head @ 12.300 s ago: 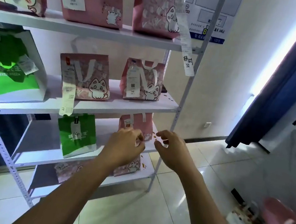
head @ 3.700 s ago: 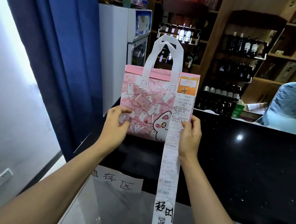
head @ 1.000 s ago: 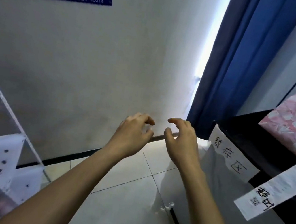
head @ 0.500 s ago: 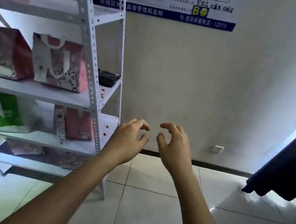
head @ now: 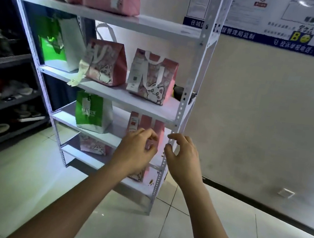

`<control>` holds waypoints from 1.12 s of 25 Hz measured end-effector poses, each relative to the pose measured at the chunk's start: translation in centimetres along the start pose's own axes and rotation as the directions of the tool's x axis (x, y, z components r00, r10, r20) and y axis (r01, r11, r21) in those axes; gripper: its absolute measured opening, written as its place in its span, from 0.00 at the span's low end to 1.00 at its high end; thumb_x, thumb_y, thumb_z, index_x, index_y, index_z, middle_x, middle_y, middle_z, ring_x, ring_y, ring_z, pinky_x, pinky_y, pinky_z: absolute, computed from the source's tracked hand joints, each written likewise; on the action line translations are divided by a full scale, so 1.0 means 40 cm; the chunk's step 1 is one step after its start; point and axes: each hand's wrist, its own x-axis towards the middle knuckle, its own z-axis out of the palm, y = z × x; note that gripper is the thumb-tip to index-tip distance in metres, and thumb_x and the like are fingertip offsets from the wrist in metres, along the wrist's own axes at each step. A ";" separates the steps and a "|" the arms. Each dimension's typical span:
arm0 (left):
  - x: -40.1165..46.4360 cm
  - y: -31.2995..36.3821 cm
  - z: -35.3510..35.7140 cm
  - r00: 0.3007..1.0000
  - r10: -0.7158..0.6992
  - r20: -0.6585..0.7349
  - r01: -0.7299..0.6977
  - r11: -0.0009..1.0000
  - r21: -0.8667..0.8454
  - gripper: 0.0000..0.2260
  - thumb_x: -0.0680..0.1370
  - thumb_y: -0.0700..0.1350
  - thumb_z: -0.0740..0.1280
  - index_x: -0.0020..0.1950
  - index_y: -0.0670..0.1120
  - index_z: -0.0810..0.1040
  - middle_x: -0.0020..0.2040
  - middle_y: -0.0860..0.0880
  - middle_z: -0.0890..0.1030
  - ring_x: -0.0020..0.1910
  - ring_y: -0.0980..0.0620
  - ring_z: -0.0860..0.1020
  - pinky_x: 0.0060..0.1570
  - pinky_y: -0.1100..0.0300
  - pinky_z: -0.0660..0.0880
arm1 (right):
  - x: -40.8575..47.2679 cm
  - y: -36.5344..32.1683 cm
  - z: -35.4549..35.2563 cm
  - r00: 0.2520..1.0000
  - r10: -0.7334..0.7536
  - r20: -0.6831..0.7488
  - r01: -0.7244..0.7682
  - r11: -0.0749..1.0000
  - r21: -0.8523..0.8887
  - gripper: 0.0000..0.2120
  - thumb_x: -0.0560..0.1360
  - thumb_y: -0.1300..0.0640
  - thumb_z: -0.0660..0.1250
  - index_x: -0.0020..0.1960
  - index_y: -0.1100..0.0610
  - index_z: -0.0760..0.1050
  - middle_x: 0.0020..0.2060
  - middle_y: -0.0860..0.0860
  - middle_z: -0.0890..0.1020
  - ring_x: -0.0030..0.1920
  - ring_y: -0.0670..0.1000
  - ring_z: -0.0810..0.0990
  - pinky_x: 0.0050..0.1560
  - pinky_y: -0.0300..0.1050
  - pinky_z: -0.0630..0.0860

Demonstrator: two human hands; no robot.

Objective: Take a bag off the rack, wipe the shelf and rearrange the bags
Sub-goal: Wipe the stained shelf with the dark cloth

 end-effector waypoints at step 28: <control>0.437 0.255 0.543 0.985 -0.039 0.169 0.039 0.999 0.004 0.08 0.80 0.49 0.63 0.58 0.51 0.77 0.58 0.52 0.78 0.59 0.51 0.75 0.55 0.54 0.73 | 0.342 0.586 -0.250 0.987 0.145 0.071 -0.143 0.989 -0.035 0.14 0.79 0.53 0.64 0.63 0.49 0.77 0.60 0.48 0.79 0.60 0.51 0.78 0.62 0.49 0.74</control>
